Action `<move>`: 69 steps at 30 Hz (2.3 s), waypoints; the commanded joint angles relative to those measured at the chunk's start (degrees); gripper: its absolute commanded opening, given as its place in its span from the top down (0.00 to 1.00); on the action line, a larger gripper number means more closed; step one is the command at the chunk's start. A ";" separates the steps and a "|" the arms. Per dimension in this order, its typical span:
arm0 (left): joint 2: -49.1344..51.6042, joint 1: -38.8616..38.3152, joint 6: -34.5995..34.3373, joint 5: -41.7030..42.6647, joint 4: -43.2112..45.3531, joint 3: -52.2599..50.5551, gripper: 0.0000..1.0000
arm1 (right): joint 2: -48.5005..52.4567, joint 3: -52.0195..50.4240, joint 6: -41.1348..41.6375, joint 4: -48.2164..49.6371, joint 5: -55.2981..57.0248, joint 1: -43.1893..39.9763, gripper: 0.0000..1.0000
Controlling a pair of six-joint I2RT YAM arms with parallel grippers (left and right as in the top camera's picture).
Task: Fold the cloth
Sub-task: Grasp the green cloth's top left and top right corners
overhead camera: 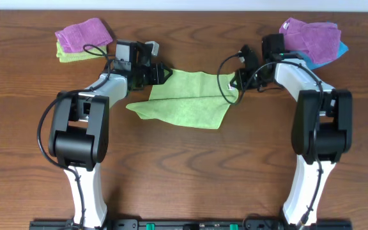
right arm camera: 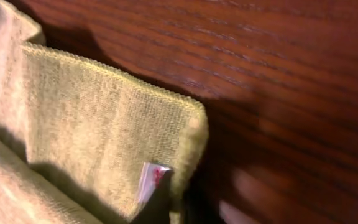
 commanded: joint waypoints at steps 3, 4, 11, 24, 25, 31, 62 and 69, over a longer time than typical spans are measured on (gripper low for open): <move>1.60 0.17 0.11 0.15 -0.07 1.09 0.77 | 1.27 -0.48 1.09 0.63 -0.24 0.35 0.98; 1.60 0.22 0.11 0.15 -0.07 1.09 0.76 | 1.27 -0.48 1.09 0.61 -0.22 0.35 0.99; 1.57 1.38 0.13 -5.51 0.02 1.09 0.24 | 1.27 -0.48 1.07 -0.04 -0.24 0.35 0.99; 2.21 1.42 3.58 -9.11 3.72 1.09 0.16 | 1.27 -0.50 0.90 -1.79 -0.24 0.35 0.99; 2.62 1.42 3.58 -8.59 3.67 1.09 0.16 | 1.27 -0.48 0.81 -1.90 -0.24 0.35 0.98; 3.54 1.36 3.56 -7.52 3.28 1.09 0.17 | 1.27 -0.48 0.55 -2.32 -0.24 0.35 0.99; 7.48 1.25 3.96 -3.10 2.49 1.09 0.89 | 1.27 -0.48 0.42 -2.34 -1.55 0.37 0.99; 7.43 1.31 1.75 3.76 3.65 4.52 0.94 | 1.27 -0.48 0.44 -1.99 -1.57 0.35 0.99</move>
